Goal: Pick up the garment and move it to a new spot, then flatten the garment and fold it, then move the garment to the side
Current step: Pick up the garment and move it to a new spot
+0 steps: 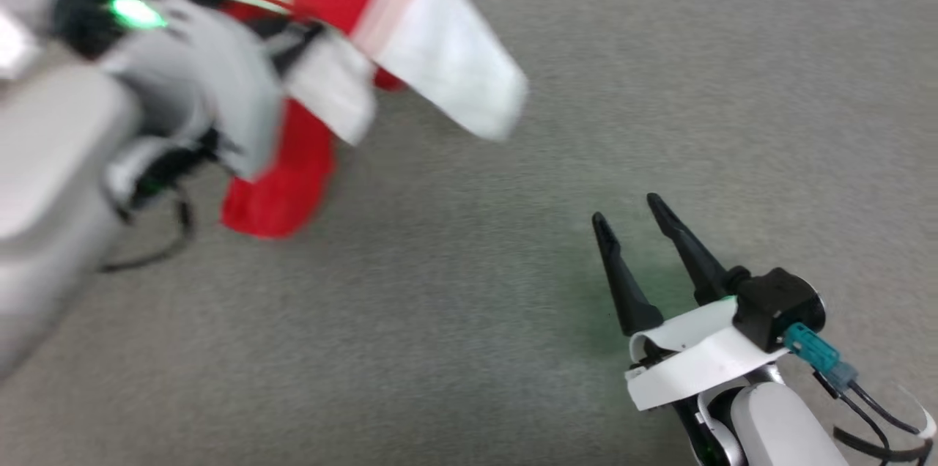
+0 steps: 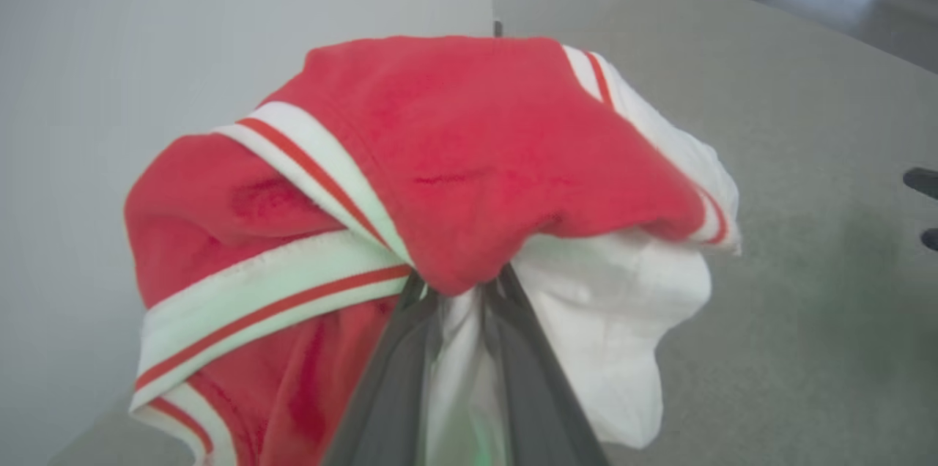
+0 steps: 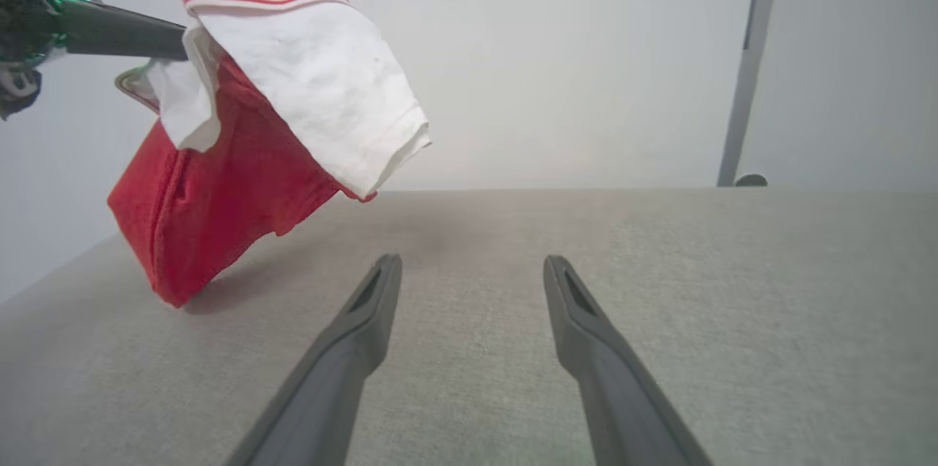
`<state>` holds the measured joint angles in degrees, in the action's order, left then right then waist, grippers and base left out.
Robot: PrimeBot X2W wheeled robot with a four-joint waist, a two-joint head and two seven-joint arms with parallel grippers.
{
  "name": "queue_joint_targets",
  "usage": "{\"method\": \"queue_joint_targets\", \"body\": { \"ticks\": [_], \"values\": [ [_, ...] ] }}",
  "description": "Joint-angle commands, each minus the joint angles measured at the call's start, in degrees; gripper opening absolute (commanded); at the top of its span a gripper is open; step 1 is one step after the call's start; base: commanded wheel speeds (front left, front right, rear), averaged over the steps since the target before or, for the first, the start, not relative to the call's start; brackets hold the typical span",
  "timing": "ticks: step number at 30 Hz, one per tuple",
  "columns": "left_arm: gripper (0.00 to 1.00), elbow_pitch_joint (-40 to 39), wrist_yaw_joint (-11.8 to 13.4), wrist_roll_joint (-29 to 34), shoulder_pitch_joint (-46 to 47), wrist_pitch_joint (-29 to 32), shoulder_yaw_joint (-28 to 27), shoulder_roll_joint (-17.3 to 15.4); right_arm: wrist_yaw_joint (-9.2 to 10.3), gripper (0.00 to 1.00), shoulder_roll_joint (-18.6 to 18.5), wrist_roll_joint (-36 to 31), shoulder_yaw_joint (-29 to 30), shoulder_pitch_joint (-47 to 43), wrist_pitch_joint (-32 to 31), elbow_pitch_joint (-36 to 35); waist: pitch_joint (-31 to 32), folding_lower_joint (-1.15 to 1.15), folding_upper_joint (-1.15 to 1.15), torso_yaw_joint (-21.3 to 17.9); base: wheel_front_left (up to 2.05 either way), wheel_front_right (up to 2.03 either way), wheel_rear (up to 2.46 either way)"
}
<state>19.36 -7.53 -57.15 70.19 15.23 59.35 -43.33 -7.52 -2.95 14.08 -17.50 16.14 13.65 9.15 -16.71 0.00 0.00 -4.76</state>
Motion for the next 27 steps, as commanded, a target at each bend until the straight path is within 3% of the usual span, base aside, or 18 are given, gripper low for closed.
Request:
{"method": "queue_joint_targets", "body": {
  "ticks": [1, 5, 10, 19, 27],
  "values": [
    [0.00, -1.1, 0.1, -0.2, 0.7, 0.6, 1.8, 1.2, 0.06, 1.00, 0.1, 0.6, 0.5, -0.7, 0.6, 0.2, -0.7, 0.00, 0.00, -4.1, 0.00, 0.00, 0.00],
    [0.00, -3.5, 0.1, -0.6, 2.3, 2.5, 8.6, 4.1, 0.06, 1.00, 0.1, 1.7, 1.9, -0.9, 1.2, 0.3, -1.7, 0.00, 0.00, -7.5, 0.00, 0.00, 0.00],
    [0.00, -2.0, 0.1, -0.3, 1.7, 4.2, 12.9, 6.4, 0.06, 1.00, 0.1, 3.3, 2.0, -1.0, 1.5, -0.4, -3.4, 0.00, 0.00, -11.9, 0.00, 0.00, 0.00],
    [0.00, 5.1, 0.1, 3.1, -0.7, 7.2, 14.0, 8.0, 0.06, 1.00, 0.1, 6.8, 0.8, -1.1, 1.6, -3.6, -6.8, 0.00, 0.00, -17.5, 0.00, 0.00, 0.00],
    [0.00, 10.5, 0.1, 4.9, -2.6, 8.0, 14.4, 8.5, 0.06, 1.00, 0.1, 8.3, 0.3, -0.8, 1.6, -4.3, -7.7, 0.00, 0.00, -18.9, 0.00, 0.00, 0.00]
  ]
}}
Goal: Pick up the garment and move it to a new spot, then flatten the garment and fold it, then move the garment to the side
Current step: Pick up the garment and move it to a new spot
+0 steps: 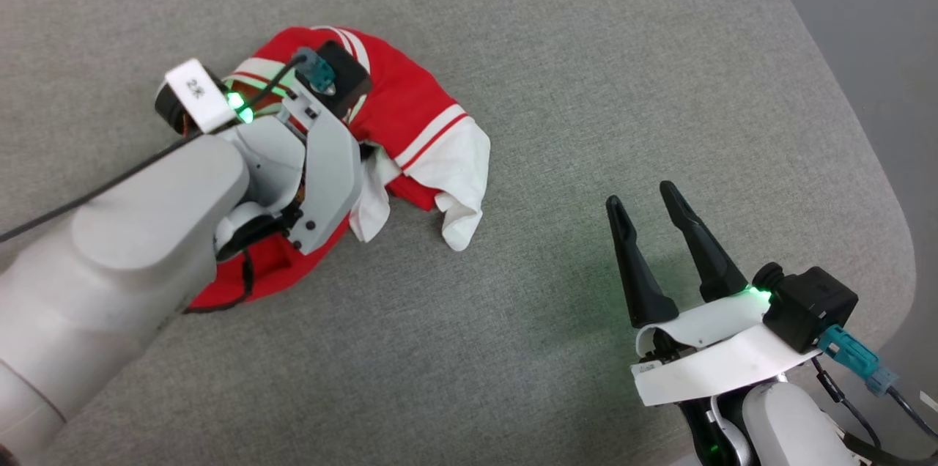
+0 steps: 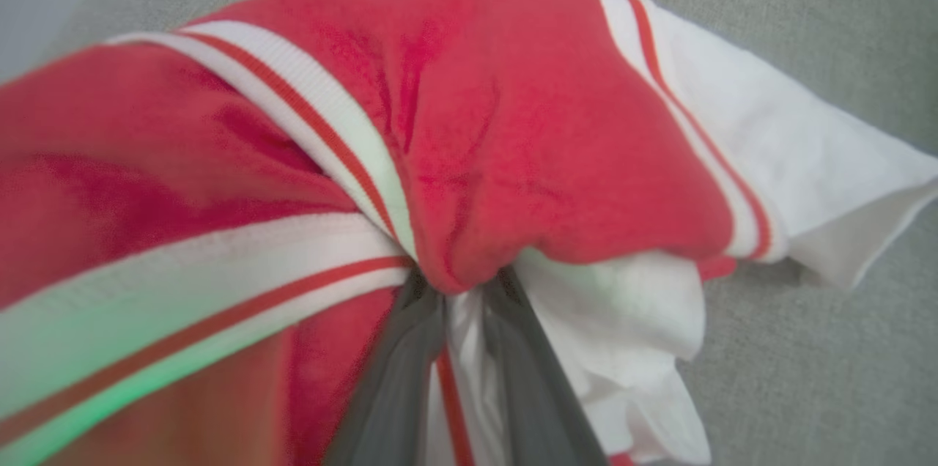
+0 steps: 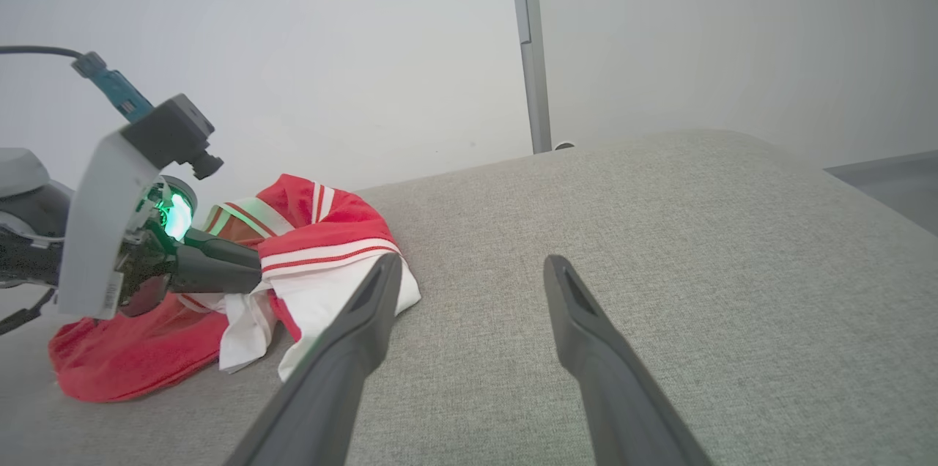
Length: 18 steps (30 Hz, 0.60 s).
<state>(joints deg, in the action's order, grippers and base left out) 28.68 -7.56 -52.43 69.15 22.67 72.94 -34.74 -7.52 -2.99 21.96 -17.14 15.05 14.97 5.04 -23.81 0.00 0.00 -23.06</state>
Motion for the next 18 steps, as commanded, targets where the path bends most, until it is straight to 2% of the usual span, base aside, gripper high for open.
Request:
{"method": "queue_joint_targets", "body": {
  "ticks": [1, 3, 4, 6, 11, 18],
  "values": [
    [0.05, 1.4, 0.1, 0.1, -1.5, 0.1, 0.9, -0.1, 0.06, 1.00, 0.2, 0.3, 0.2, 0.3, 0.3, -0.1, -0.5, 0.00, 0.00, -0.4, 0.00, 0.00, 0.00],
    [0.54, 2.1, 0.2, -1.2, -1.1, -0.9, 0.9, 0.1, 0.06, 1.00, 0.2, -0.1, 0.6, 0.1, 0.3, 0.3, 0.0, 0.00, 0.00, 0.3, 0.00, 0.00, 0.00],
    [0.73, 2.2, 0.2, -1.9, -1.0, -1.6, 0.8, 0.2, 0.06, 1.00, 0.2, -0.4, 0.7, 0.1, 0.3, 0.5, 0.4, 0.00, 0.00, 0.7, 0.00, 0.00, 0.00],
    [0.99, 2.3, 0.1, -3.8, -0.4, -3.5, 0.7, 0.5, 0.06, 1.00, 0.1, -0.9, 0.8, 0.1, 0.3, 0.8, 1.2, 0.00, 0.00, 1.9, 0.00, 0.00, 0.00],
    [1.00, 1.2, 0.1, -8.3, -0.2, -9.0, 0.4, 0.9, 0.06, 1.00, 0.1, -3.7, 1.4, 0.1, 0.3, 2.3, 4.0, 0.00, 0.00, 5.7, 0.00, 0.00, 0.00],
    [1.00, -0.7, 0.1, -14.8, -3.4, -18.2, -1.3, -0.7, 0.06, 1.00, 0.1, -7.9, 1.7, -0.5, 0.3, 4.6, 8.3, 0.00, 0.00, 10.5, 0.00, 0.00, 0.00]
  ]
}}
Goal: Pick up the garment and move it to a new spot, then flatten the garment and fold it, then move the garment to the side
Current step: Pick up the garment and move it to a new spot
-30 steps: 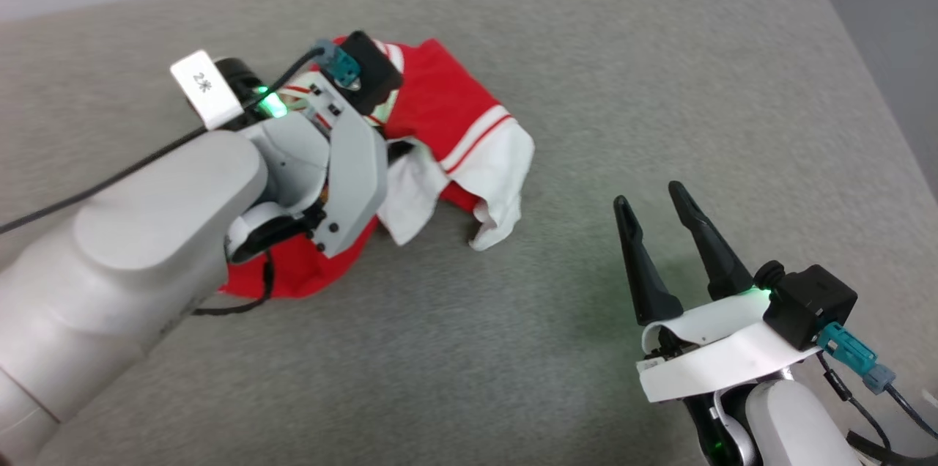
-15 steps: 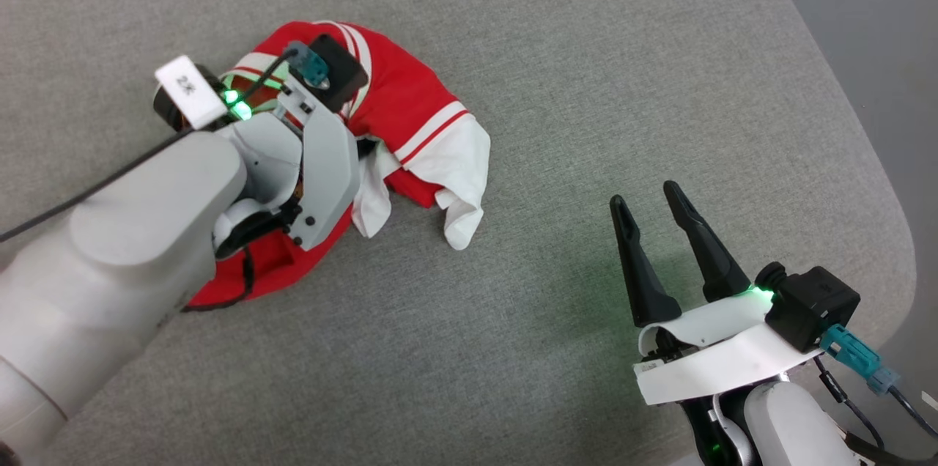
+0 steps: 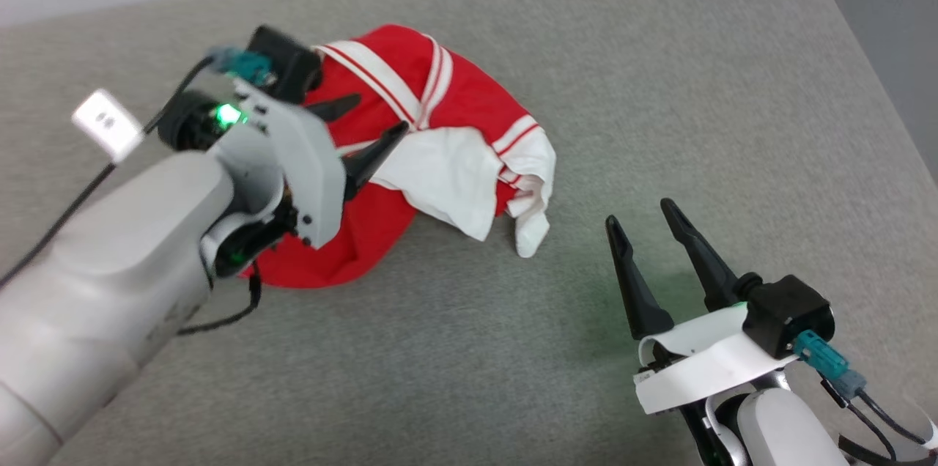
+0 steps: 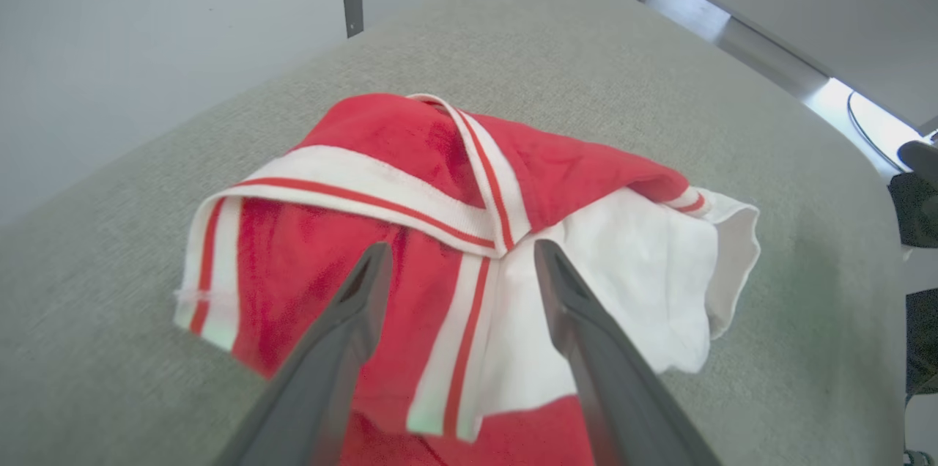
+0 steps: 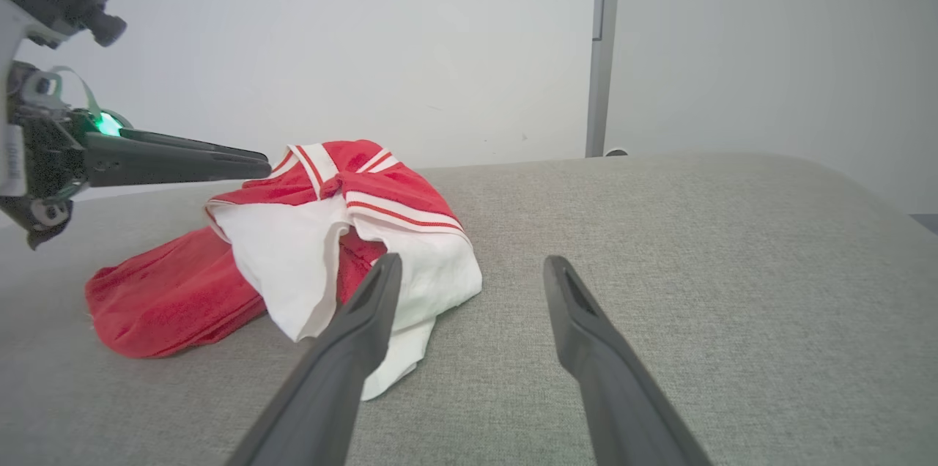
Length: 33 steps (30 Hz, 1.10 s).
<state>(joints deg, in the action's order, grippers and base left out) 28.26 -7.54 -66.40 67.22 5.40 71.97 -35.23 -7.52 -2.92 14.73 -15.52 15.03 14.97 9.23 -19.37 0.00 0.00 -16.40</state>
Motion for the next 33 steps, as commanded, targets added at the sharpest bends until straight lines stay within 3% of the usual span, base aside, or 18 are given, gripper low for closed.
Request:
{"method": "queue_joint_targets", "body": {
  "ticks": [1, 8, 15, 21, 28, 33],
  "values": [
    [1.00, -0.5, 0.1, -1.6, -2.4, -2.7, -0.8, -0.6, 0.06, 1.00, 0.0, -1.2, 0.1, -0.7, 0.3, 0.8, 4.5, 0.00, 0.00, 4.4, 0.00, 0.00, 0.00],
    [1.00, 0.3, 0.8, -8.0, -14.1, -16.2, -5.3, -2.5, 0.06, 1.00, 0.0, -4.9, 2.6, -2.9, -1.2, 2.7, 8.3, 0.00, 0.00, 8.5, 0.00, 0.00, 0.00],
    [1.00, -0.5, 2.9, -11.9, -27.2, -20.5, -11.1, -2.2, 0.06, 1.00, -0.6, -7.8, 8.0, -7.5, -3.9, 0.4, 10.8, 0.00, 0.00, 12.7, 0.00, 0.00, 0.00],
    [1.00, -2.8, 4.5, -8.0, -40.5, -20.5, -25.2, -0.1, 0.06, 1.00, -2.2, -8.4, 12.4, -12.9, -6.2, -2.7, 13.1, 0.00, 0.00, 15.4, 0.00, 0.00, 0.00],
    [1.00, -7.9, 7.0, 1.7, -56.6, -20.5, -43.4, 7.0, 0.06, 1.00, -2.9, -8.5, 17.5, -19.7, -8.3, -6.5, 16.1, 0.00, 0.00, 18.2, 0.00, 0.00, 0.00],
    [1.00, -11.1, 8.0, 10.2, -62.6, -20.5, -50.1, 10.1, 0.06, 1.00, -2.8, -8.2, 18.6, -21.8, -9.4, -8.1, 17.4, 0.00, 0.00, 19.1, 0.00, 0.00, 0.00]
  ]
}}
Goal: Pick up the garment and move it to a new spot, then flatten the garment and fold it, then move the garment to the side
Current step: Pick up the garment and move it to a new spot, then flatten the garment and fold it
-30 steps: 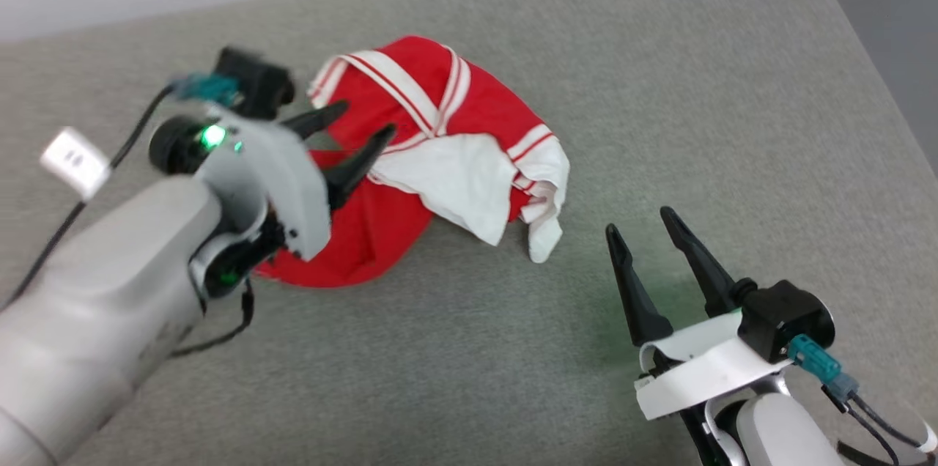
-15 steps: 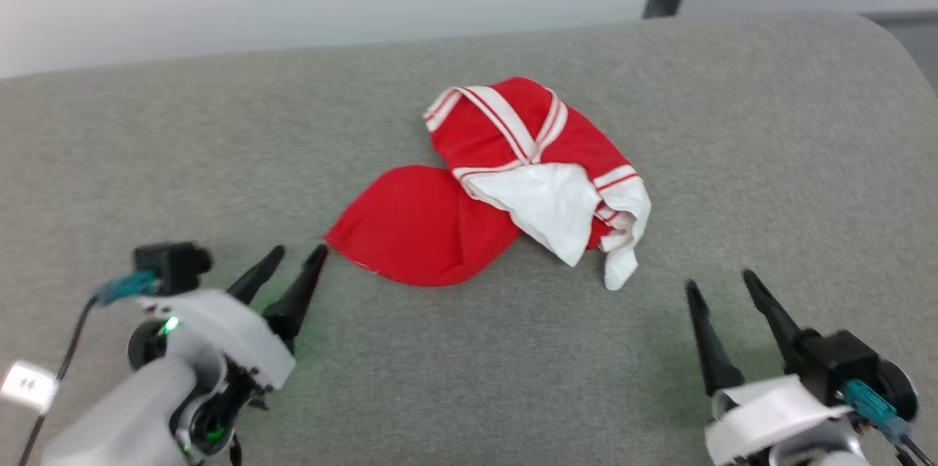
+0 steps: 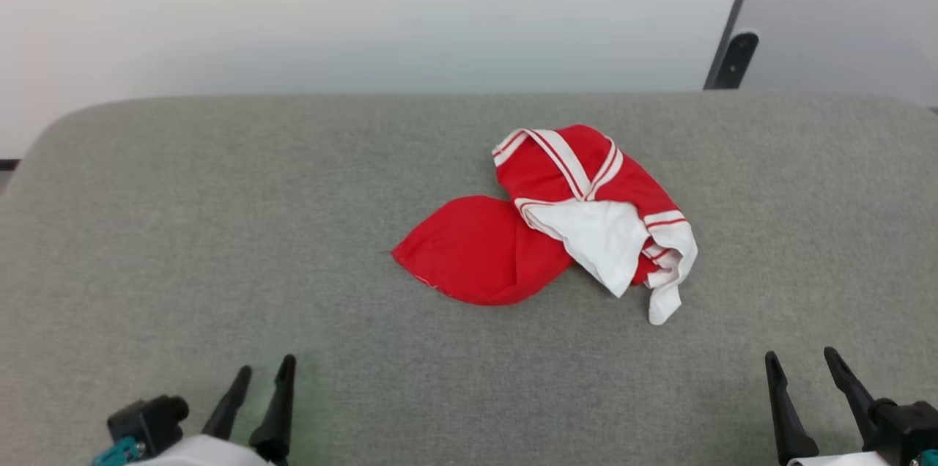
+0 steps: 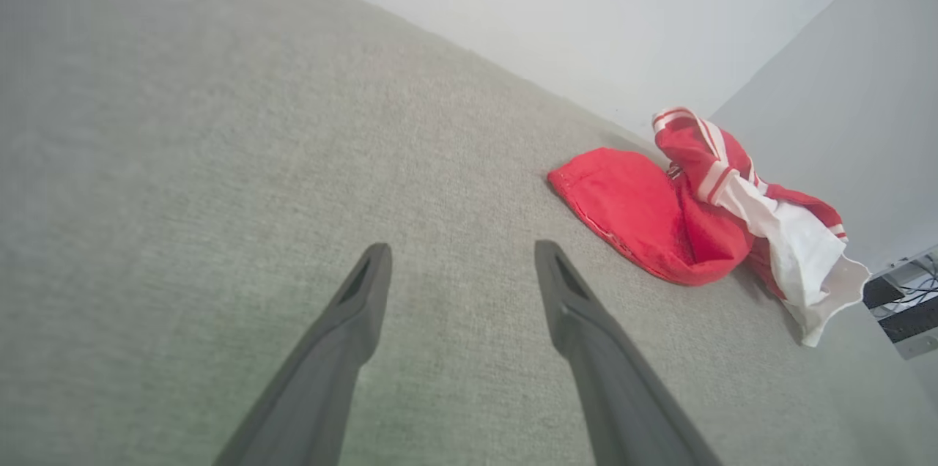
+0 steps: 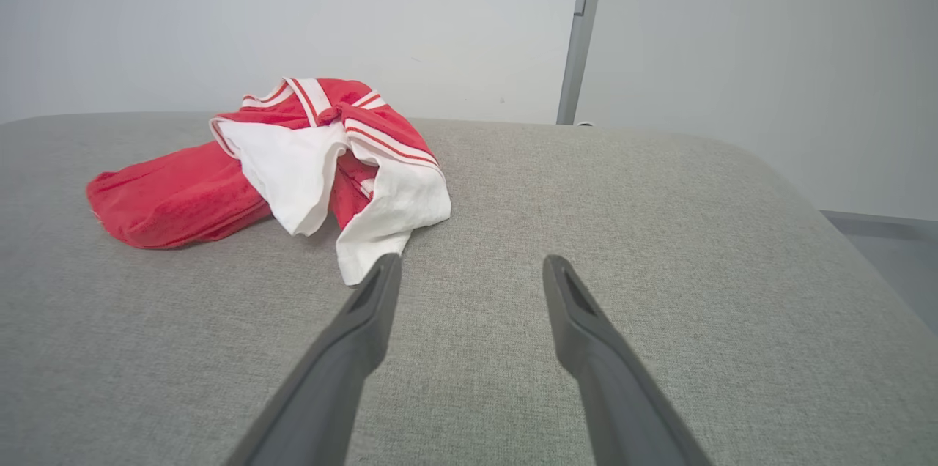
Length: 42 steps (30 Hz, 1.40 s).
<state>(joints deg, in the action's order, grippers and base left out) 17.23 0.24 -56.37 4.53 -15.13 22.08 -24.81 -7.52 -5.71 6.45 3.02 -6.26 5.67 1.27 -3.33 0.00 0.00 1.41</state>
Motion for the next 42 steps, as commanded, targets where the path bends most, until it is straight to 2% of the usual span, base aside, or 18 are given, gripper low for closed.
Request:
{"method": "queue_joint_targets", "body": {
  "ticks": [1, 12, 17, 26, 35, 39, 42],
  "values": [
    [1.00, -0.8, 0.4, 2.5, -1.2, 0.0, -1.5, 0.1, 0.06, 1.00, 0.0, 0.1, 0.0, -0.6, -0.3, -0.4, 1.6, 0.00, 0.00, 1.4, 0.00, 0.00, 0.00],
    [1.00, -9.8, 0.5, 28.0, -8.2, 0.0, -13.5, 4.2, 0.06, 1.00, 0.2, 2.7, 0.8, 0.5, -1.5, -2.4, 3.8, 0.00, 0.00, 0.6, 0.00, 0.00, 0.00],
    [1.00, -13.2, -0.7, 35.5, -11.1, 0.0, -17.8, 7.9, 0.06, 1.00, 0.7, 4.0, 0.6, 0.7, -1.9, -3.0, 4.0, 0.00, 0.00, 0.1, 0.00, 0.00, 0.00],
    [1.00, -11.0, -4.0, 39.8, -12.5, 0.0, -22.3, 12.5, 0.06, 1.00, 0.9, 4.2, -0.2, 0.0, -1.5, -1.9, 3.5, 0.00, 0.00, -0.5, 0.00, 0.00, 0.00],
    [1.00, -10.0, -6.3, 42.3, -11.5, 0.0, -24.9, 14.9, 0.06, 1.00, 0.5, 3.9, -0.9, 1.3, -1.8, -1.4, 3.1, 0.00, 0.00, -0.5, 0.00, 0.00, 0.00],
    [1.00, -10.3, -6.8, 42.7, -10.7, 0.0, -25.2, 16.4, 0.06, 1.00, -1.0, 3.0, -3.1, 3.3, -3.7, -0.9, 2.1, 0.00, 0.00, 0.1, 0.00, 0.00, 0.00],
    [1.00, -10.2, -7.2, 42.9, -10.3, 0.0, -25.0, 17.6, 0.06, 1.00, -2.4, 2.9, -5.3, 6.4, -7.5, 0.6, 0.7, 0.00, 0.00, 0.9, 0.00, 0.00, 0.00]
  ]
}}
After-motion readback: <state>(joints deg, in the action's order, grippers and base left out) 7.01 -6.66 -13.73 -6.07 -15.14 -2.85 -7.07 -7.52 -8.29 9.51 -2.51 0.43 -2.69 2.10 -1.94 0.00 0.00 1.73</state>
